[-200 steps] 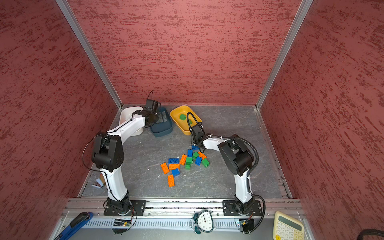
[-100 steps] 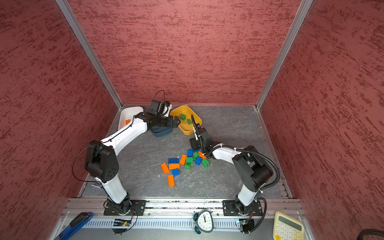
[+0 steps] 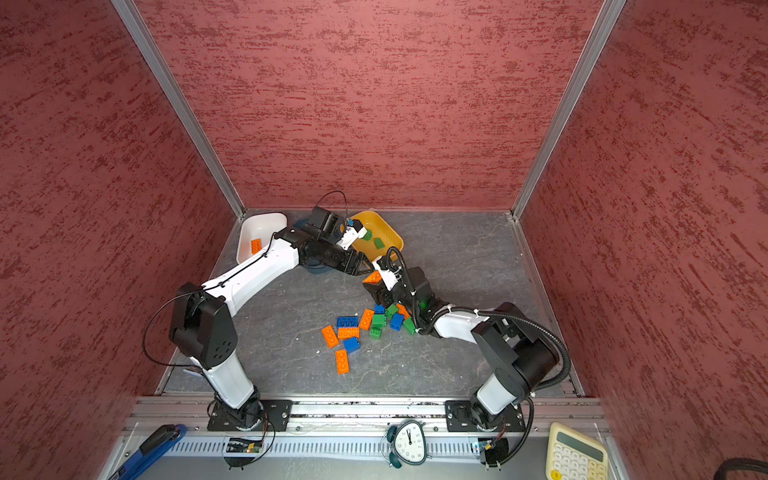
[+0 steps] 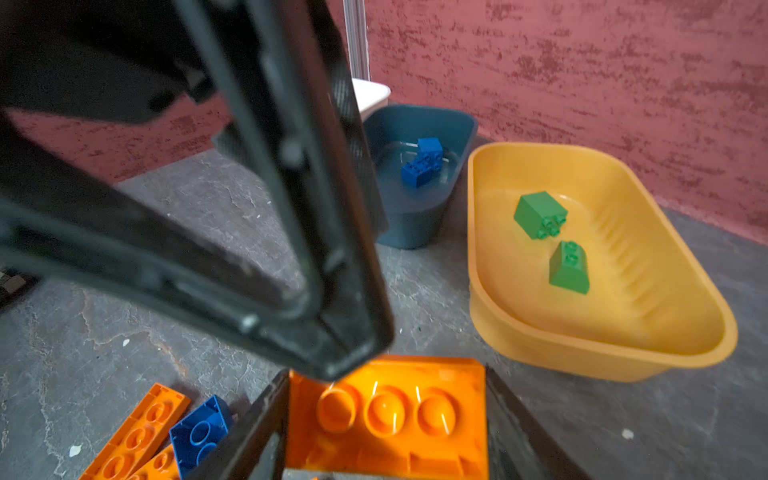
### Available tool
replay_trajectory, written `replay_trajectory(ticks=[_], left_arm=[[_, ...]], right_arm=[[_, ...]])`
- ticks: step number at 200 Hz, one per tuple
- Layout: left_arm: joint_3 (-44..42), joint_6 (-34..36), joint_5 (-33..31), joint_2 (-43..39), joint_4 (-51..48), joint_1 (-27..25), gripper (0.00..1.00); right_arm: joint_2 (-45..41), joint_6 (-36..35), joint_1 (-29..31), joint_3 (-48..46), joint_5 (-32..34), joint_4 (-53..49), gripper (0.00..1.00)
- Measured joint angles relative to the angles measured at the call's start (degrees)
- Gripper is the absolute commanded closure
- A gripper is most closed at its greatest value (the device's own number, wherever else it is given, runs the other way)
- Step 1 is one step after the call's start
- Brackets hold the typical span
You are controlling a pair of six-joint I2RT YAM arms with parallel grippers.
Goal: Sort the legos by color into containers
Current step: 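Carry orange brick into white bin and open left gripper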
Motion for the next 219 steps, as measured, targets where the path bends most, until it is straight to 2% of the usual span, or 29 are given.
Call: replay_trajectory(ticks=[31,47,68,89,101,119,123,125,128,162,196,219], left_arm=[[0.0,0.6,1.1,1.4,-1.8,-0.5,0.44],[0.1,0.7,2.3,2.8,-2.0,-0.8,0.6],[0.2,0.6,4.2,3.8,-1.8,-1.2,0.75],[0.2,-0.4,5.0,3.8,-0.7,-1.5,0.83],[0.2,-1.2,5.1,3.8,0.0,-1.3,0.87],[-0.6,-2.1,5.0,3.5,0.9,-0.9,0.95],[-0.9,-2.3,4.7,3.4,0.9,-0.9,0.96],[-1.0,-2.6,4.4,3.3,1.0,-0.9,0.97],[-1.2,-2.7,3.7,3.2,1.2,-0.9,0.98],[-1.7,-4.7,-5.7,3.0,1.7,2.6,1.0],[-2.8,-8.3,-18.6,0.3,2.1,7.7,1.0],[-3.8,-11.2,-26.9,-2.6,2.7,13.4,1.0]], right_arm=[[-0.3,-1.4,0.7,-0.8,-0.5,6.1,0.53],[-0.3,-2.1,1.2,-0.9,-1.1,7.4,0.54],[-0.1,-2.3,1.6,-0.9,-1.3,7.7,0.54],[0.1,-2.2,1.8,-1.0,-1.5,8.9,0.52],[0.2,-2.2,1.8,-1.0,-1.5,9.4,0.44],[0.3,-1.3,1.8,-0.9,-1.1,9.5,0.25],[0.4,-1.0,1.8,-0.9,-1.0,9.4,0.07],[0.4,-0.3,1.8,-0.9,-0.9,9.2,0.03],[0.4,-0.4,1.8,-0.9,-0.6,9.0,0.01],[0.3,4.3,1.8,-0.4,3.6,7.4,0.01],[-1.2,10.5,1.9,-0.4,13.4,5.0,0.01],[-3.7,12.9,1.9,-0.4,20.3,1.7,0.01]])
